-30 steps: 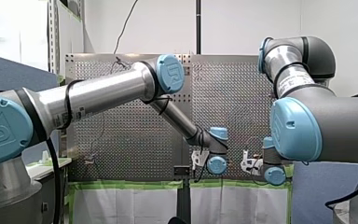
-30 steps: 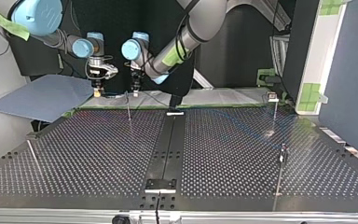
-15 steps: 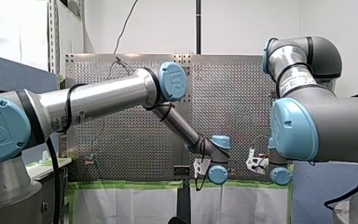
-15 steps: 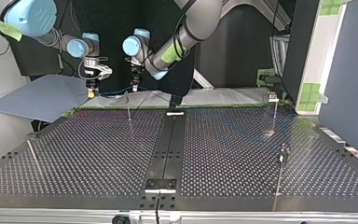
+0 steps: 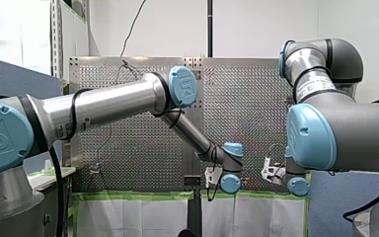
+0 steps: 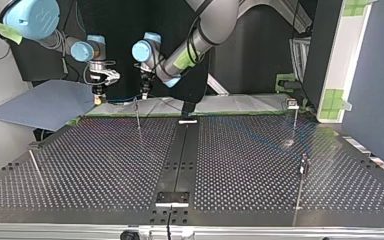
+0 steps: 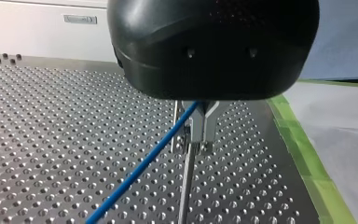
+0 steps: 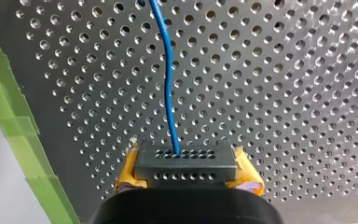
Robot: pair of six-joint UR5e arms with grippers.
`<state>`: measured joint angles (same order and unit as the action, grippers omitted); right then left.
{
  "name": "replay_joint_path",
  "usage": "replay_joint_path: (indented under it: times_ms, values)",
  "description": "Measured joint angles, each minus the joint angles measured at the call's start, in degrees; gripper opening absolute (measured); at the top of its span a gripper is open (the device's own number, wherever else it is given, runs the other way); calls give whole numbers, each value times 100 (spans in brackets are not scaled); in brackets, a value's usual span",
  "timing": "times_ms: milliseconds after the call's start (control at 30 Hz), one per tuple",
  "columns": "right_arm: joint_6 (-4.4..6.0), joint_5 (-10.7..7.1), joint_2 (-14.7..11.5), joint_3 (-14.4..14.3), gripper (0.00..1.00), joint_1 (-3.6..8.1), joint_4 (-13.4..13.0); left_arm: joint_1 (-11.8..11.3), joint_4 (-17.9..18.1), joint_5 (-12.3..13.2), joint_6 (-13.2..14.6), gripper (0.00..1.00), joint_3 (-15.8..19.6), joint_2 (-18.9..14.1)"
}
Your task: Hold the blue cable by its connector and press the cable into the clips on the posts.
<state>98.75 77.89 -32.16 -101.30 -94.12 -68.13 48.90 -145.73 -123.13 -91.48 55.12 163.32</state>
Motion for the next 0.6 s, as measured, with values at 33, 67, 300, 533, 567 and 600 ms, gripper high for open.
replay_joint_path:
  times_ms: [33, 67, 300, 533, 567, 600]
  values:
    - [-16, -8, 0, 0, 0, -4, 0, -12, 0, 5, 0, 0, -1, 0]
    - [-26, -13, 0, 0, 0, -7, 0, -24, 0, 13, 0, 0, -1, 0]
    - [-59, -11, 0, 1, 0, -20, -1, -192, 6, 168, -19, 0, -10, 8]
    - [-100, 31, -3, 5, 0, -30, -19, -467, -74, 391, -71, 0, -111, 5]
    - [-100, 45, -2, 6, 0, -29, -23, -488, -85, 414, -74, 0, -124, 5]
    - [-100, 60, -3, 7, 0, -27, -27, -508, -97, 435, -76, 0, -138, 7]
